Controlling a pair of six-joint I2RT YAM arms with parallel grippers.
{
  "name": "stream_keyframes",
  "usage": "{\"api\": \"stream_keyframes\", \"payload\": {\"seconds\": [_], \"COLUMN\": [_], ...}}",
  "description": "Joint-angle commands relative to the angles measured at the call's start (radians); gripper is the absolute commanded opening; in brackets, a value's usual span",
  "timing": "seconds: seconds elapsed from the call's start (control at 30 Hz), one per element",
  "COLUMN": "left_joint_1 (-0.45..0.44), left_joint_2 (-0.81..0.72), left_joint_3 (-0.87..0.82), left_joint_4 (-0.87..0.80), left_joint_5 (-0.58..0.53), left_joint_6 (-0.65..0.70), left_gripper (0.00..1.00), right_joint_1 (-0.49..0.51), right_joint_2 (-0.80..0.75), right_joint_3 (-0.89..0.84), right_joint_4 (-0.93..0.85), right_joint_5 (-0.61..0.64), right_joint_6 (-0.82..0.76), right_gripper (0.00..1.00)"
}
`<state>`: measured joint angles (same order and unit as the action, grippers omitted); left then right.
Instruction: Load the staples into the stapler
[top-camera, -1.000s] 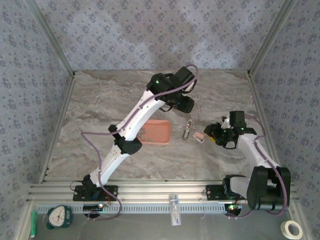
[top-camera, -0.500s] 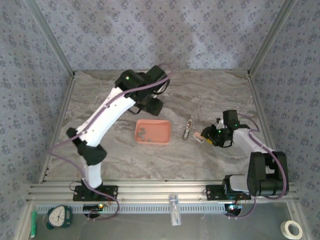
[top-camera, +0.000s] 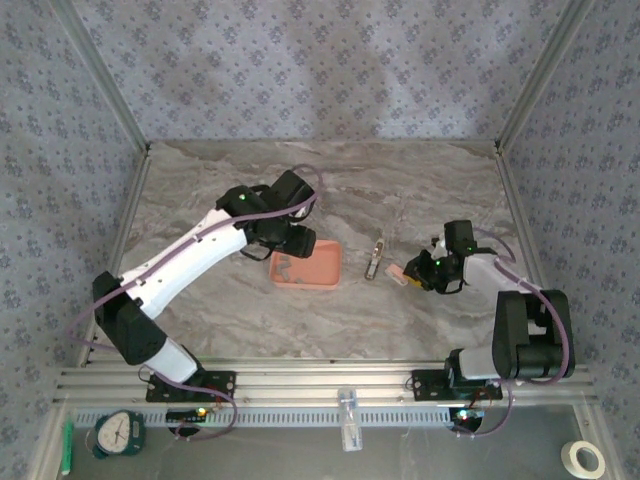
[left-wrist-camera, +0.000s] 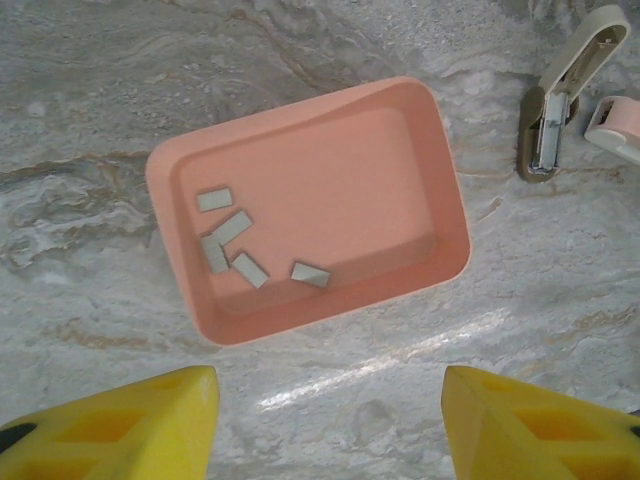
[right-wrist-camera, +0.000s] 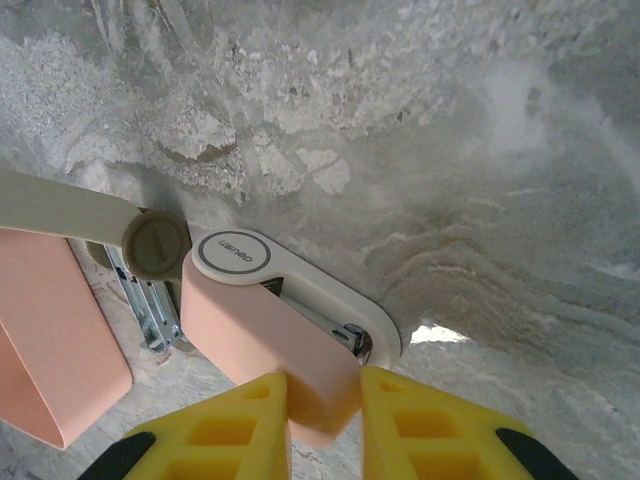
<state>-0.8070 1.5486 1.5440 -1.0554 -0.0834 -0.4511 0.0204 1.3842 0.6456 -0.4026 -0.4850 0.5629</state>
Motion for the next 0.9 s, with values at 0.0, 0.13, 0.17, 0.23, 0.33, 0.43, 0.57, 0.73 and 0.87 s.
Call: {"api": "stream_keyframes", "payload": {"seconds": [0.0, 0.13, 0.17, 0.23, 0.33, 0.43, 0.57, 0.73, 0.87], "left_joint_1": [0.0, 0.007, 0.013, 0.026, 0.041, 0.043, 0.042, 0.028, 0.019], "left_joint_2": [-0.036, -0.023, -0.018, -0.002, 0.042, 0.07, 0.06, 0.039, 0.05], "left_joint_3": [-0.046, -0.109, -0.126, -0.15, -0.161, -0.187, -0.327, -0.52, -0.595], "left_joint_4": [0.114, 0.223, 0.262, 0.343, 0.437, 0.51, 0.734, 1.069, 1.211], "left_joint_5": [0.04, 0.099, 0.124, 0.172, 0.243, 0.285, 0.347, 0.369, 0.364], "left_joint_6": [-0.034, -0.034, -0.034, -0.035, -0.035, -0.036, -0.1, -0.214, -0.234], "left_gripper": [0.6, 0.61, 0.61, 0.61, 0.61, 0.6, 0.52, 0.41, 0.39], "right_joint_1": [0.028, 0.032, 0.038, 0.048, 0.064, 0.069, 0.056, 0.055, 0.062], "right_joint_2": [0.057, 0.031, 0.015, -0.028, -0.1, -0.14, -0.093, 0.132, 0.276], "right_joint_3": [-0.034, -0.037, -0.027, -0.004, 0.051, 0.116, 0.205, 0.367, 0.438], "right_joint_4": [-0.11, -0.104, -0.108, -0.121, -0.148, -0.15, -0.089, -0.055, -0.014], "right_joint_5": [0.159, 0.157, 0.159, 0.168, 0.175, 0.157, 0.038, -0.092, -0.151], "right_joint_6": [0.027, 0.038, 0.036, 0.037, 0.031, 0.012, -0.096, -0.292, -0.334], "right_gripper": [0.22, 0.34, 0.39, 0.44, 0.47, 0.49, 0.5, 0.52, 0.54]}}
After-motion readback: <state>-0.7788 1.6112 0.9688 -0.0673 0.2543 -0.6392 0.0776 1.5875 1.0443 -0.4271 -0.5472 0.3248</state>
